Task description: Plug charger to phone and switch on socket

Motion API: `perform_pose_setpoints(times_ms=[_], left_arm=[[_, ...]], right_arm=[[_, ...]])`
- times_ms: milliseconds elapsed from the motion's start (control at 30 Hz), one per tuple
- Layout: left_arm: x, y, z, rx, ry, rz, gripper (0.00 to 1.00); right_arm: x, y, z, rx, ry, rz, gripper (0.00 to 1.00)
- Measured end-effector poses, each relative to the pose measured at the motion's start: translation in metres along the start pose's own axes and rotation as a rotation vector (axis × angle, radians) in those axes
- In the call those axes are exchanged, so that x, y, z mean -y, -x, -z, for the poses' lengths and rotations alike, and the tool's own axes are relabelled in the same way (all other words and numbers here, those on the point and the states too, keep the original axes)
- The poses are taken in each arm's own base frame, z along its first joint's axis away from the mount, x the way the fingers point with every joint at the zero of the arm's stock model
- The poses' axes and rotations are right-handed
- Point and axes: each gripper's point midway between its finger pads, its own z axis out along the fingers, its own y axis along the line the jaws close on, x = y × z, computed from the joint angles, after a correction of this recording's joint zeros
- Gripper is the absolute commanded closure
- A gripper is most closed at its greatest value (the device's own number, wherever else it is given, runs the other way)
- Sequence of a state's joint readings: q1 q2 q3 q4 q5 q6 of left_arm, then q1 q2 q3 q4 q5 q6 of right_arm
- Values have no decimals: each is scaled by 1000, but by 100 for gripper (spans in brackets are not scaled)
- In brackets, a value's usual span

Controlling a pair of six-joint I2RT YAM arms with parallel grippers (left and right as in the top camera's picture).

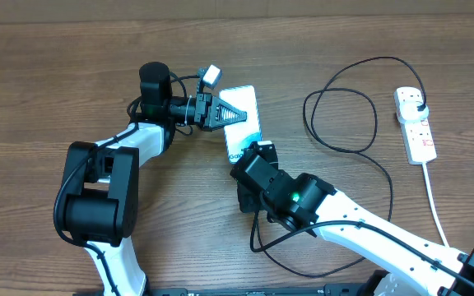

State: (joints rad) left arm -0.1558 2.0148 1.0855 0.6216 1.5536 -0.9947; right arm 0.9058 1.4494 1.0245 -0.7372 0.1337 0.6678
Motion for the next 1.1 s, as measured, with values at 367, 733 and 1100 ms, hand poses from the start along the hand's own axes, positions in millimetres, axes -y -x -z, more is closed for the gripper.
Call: perform_pose_setpoints(times_ms=[367, 733, 1100], left_arm=[[0, 0, 1, 2, 1, 0, 96], [-1, 3, 3, 16, 8, -7, 96], [-3, 8, 11, 44, 19, -7, 96]], right_arm=[[-8, 13, 0, 59, 27, 63, 96], [-2, 22, 3, 105, -27, 154, 96], [-9, 32, 5, 140, -16, 220, 69]])
